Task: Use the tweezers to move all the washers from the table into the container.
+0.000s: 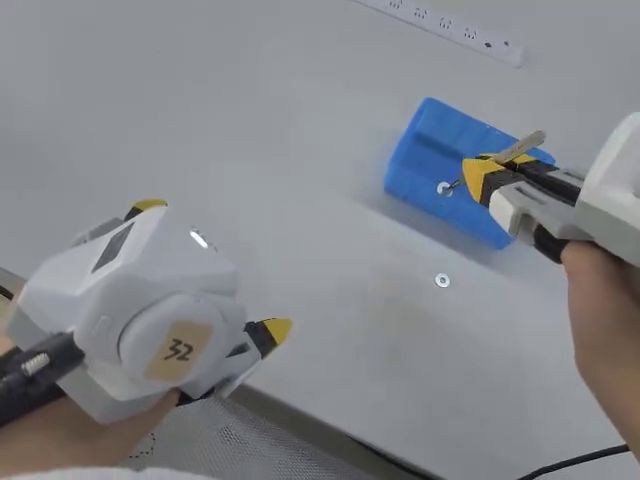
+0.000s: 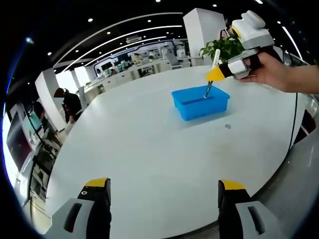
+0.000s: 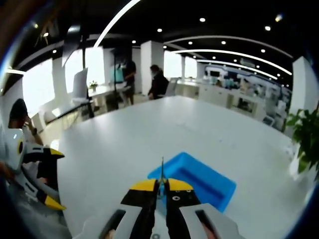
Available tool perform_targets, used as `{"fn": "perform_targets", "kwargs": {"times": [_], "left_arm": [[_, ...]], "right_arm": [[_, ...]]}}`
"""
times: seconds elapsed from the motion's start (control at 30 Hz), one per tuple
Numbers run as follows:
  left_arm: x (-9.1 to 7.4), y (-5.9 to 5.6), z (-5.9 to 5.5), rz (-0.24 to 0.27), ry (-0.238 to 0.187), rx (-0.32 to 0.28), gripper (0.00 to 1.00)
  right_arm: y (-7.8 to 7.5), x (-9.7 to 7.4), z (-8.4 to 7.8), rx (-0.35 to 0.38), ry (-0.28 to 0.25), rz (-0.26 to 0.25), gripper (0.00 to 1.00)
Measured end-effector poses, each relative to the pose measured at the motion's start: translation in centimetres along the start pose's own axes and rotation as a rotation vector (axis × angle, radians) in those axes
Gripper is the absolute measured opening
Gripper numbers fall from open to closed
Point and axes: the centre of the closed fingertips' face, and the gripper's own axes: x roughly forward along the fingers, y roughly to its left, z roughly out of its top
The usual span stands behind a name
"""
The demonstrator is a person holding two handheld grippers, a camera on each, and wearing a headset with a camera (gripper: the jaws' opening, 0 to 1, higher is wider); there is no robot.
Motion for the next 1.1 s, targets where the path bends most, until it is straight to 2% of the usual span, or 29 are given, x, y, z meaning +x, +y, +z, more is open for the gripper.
{"fn": "perform_targets", "kwargs": {"times": [0.2,0.4,0.57,0.83,1.1], "left_arm": [[0.0,0.0,0.0,-0.001,-0.001,-0.001,0.9],[0.0,0.0,-0.1,-0.002,0.002,0.002,0.9],[0.0,0.0,-0.1,-0.003,0.003,0.001,0.9],[0.0,0.0,-0.2,-0.001,0.009,0.001,0.9],[0.1,-0.1,-0.3,-0.002,0.015,0.005,0.9]], "right_arm": [[-0.8,0.4,0.4,-0.024,-0.009,-0.022,0.03],[-2.2,1.3,0.2,-0.002,-0.005,-0.044,0.03],[-2.7,1.9,0.0,0.0,0.01,-0.051,0.03],[-2.7,3.9,-2.0,-0.003,0.066,-0.042,0.03],[-2.9,4.8,-3.7,-0.005,0.106,-0.044,0.03]]}}
